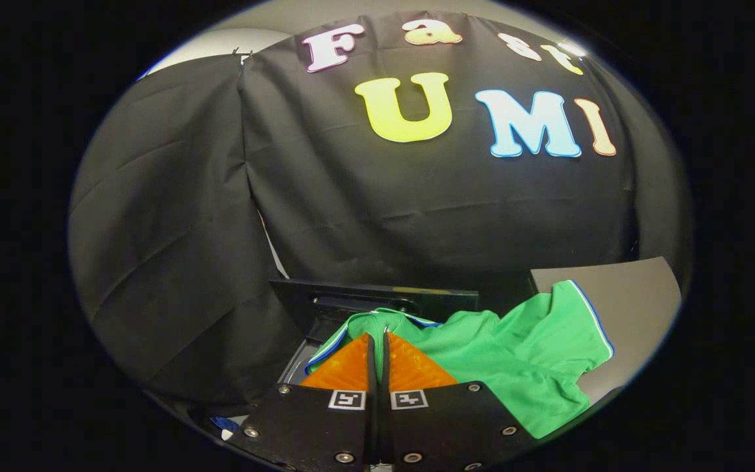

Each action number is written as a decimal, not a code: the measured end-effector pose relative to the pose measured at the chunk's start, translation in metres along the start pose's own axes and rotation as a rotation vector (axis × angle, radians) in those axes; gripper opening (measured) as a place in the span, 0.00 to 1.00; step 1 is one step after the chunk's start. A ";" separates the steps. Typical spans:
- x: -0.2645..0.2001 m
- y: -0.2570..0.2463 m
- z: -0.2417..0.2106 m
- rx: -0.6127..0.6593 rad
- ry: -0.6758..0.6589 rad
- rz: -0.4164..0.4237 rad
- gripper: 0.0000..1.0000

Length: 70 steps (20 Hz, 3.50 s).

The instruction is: Put the clothes into the washing machine and then close the washing machine lid.

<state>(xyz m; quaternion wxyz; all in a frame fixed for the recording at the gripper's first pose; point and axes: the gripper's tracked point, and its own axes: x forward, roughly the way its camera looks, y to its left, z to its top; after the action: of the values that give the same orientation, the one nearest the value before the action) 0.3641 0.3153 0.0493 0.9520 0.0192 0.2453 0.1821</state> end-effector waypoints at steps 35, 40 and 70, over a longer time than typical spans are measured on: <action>0.119 0.038 -0.191 -0.102 0.226 -0.032 0.05; 0.112 0.030 -0.203 -0.110 0.247 -0.043 0.46; 0.102 0.050 0.023 -0.072 -0.263 -0.137 0.96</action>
<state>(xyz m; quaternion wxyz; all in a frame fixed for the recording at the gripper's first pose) 0.4415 0.3996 0.0290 0.9862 -0.0081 0.1125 0.1211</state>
